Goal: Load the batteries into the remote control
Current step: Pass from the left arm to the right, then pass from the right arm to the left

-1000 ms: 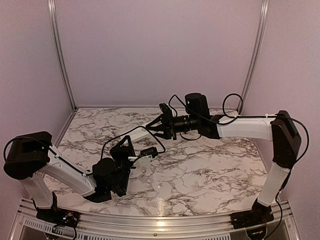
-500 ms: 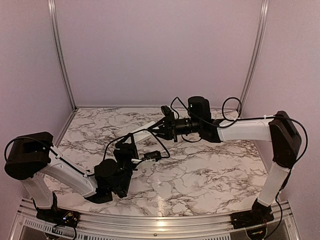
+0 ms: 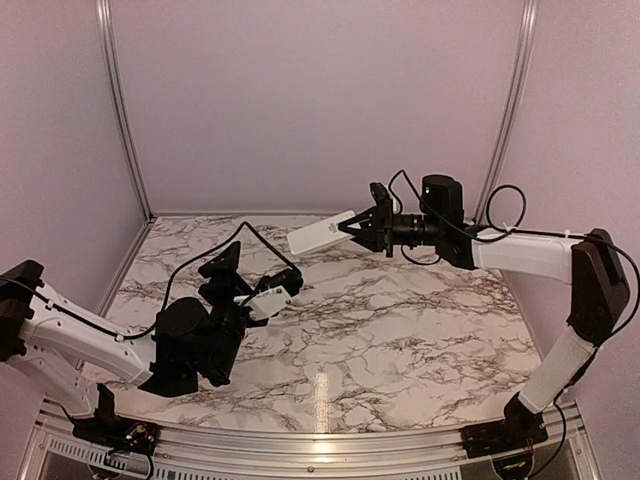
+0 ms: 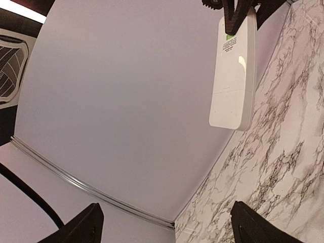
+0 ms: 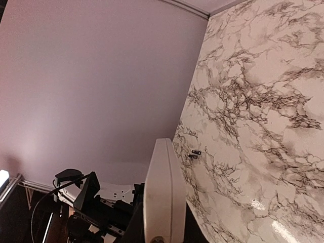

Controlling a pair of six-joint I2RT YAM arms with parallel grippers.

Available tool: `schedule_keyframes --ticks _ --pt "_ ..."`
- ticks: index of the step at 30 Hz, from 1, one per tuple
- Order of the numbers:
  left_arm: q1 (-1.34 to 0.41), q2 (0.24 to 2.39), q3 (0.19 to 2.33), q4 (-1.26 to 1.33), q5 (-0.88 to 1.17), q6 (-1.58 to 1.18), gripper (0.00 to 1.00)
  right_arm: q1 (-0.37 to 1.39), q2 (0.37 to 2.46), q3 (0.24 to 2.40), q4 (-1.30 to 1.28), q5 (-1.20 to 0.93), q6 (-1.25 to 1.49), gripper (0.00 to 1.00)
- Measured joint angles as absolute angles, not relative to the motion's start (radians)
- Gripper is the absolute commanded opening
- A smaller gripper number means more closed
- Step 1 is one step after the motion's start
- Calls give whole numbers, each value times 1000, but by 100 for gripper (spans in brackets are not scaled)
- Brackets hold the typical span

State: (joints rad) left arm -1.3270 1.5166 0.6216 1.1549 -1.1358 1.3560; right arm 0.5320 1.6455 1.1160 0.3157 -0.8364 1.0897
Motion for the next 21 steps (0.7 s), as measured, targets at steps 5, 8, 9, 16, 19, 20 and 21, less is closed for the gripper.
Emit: schedule_keyframes --ticks 5,8,9,16,19,20,21 --pt "-1313 1342 678 787 -1044 1015 97 497 1594 1113 250 -831 1008 0" --pt "-1291 1254 712 588 -952 826 97 489 1564 1113 190 -830 923 0" --pt "-1277 1225 726 516 -908 757 97 488 1562 1113 183 -830 914 0" --pt "-1083 1061 809 196 -456 336 96 488 1533 1147 5 -840 698 0" --pt "-992 1022 827 124 -251 181 99 488 1520 1160 -49 -851 622 0" --pt "-966 1018 831 104 -184 133 99 488 1517 1164 -63 -859 597 0" --pt "-942 1017 835 86 -120 87 99 488 1514 1166 -73 -869 573 0"
